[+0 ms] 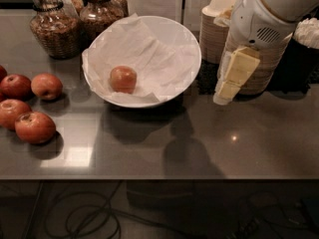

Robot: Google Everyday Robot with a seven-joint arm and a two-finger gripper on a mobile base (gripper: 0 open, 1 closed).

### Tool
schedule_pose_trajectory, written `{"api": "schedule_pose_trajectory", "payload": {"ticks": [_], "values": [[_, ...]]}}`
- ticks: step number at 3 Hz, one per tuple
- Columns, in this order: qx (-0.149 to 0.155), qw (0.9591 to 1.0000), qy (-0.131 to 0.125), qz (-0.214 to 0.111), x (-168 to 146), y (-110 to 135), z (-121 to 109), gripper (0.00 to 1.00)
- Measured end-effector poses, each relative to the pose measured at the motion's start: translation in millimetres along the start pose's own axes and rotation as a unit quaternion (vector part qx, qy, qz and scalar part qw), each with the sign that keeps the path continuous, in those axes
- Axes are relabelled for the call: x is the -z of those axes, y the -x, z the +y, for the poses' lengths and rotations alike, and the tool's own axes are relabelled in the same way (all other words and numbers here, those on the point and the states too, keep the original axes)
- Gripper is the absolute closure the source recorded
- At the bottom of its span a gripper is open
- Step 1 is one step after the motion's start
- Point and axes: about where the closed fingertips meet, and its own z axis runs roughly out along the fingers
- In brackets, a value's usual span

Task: Pick apple from white bowl

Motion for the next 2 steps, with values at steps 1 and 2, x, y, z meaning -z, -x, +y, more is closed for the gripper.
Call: {"api": "schedule_pose_trajectory", "payload": {"ticks": [1,2], "values": [[0.019,0.9979,0.010,-0.062,-34.4,38.4,-28.1,0.00],[0.044,0.9929,0.022,-0.108,-60.4,77.4,-46.7,0.00]]}}
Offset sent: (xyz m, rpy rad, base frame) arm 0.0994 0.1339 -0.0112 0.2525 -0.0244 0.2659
